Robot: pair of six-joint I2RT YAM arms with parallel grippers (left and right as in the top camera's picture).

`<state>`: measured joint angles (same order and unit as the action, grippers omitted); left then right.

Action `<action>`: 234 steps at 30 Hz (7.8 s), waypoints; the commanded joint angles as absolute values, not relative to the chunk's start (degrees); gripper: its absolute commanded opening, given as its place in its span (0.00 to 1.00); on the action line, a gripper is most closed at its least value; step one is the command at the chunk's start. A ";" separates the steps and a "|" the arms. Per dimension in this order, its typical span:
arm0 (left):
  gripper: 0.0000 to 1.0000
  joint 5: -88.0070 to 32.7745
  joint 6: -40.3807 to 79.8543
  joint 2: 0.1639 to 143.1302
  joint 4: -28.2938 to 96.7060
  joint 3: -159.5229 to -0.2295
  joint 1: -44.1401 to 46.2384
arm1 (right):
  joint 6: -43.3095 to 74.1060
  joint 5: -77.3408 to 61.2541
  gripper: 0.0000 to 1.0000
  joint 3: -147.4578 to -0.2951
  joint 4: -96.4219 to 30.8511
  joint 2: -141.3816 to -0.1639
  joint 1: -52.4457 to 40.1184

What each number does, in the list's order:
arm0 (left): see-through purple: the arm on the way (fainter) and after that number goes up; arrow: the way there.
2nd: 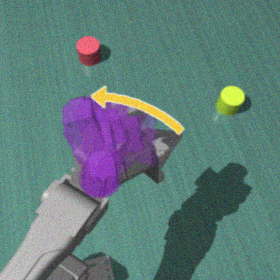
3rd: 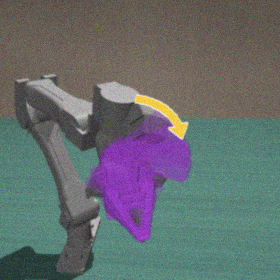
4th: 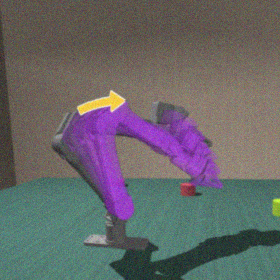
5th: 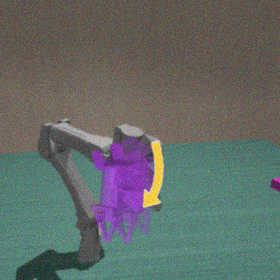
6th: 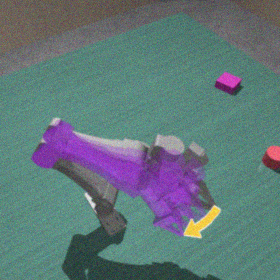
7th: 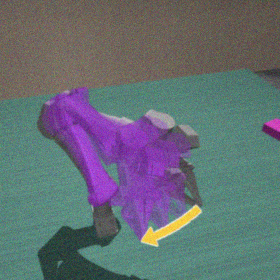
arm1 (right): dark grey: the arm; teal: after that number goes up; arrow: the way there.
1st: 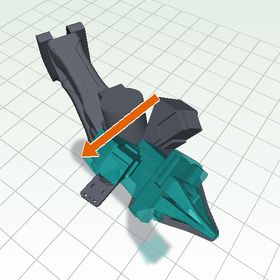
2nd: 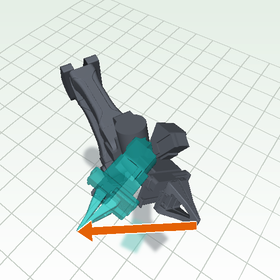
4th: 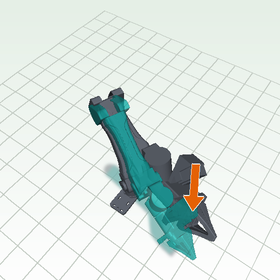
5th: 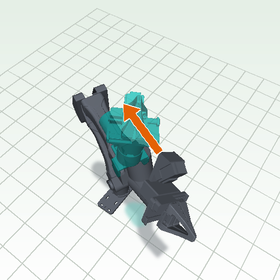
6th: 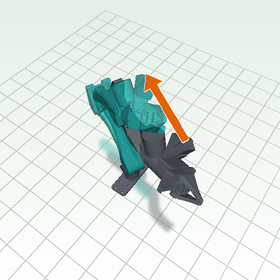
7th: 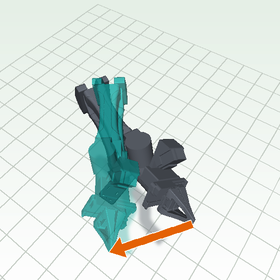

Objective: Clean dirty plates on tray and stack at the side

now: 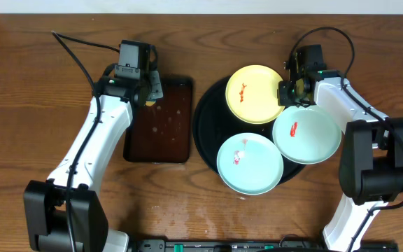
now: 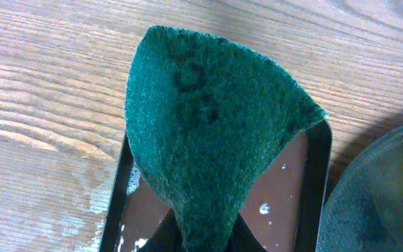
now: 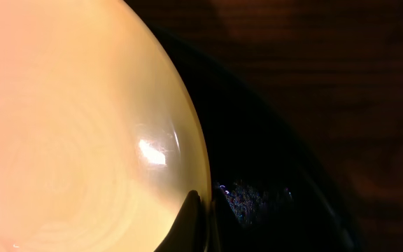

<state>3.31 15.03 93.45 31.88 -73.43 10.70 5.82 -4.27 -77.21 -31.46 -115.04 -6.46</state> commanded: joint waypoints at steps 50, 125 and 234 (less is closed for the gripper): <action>0.07 -1.50 12.08 122.93 13.06 -95.20 34.22 | 5.48 -3.27 0.01 -77.89 -32.10 -114.65 -6.37; 0.08 -0.95 12.12 128.60 17.61 -89.67 34.85 | 5.50 -3.27 0.01 -77.89 -32.12 -114.67 -6.44; 0.08 -17.61 11.11 112.16 47.42 -88.51 7.79 | 5.52 -6.96 0.01 -76.55 -29.17 -114.76 -6.63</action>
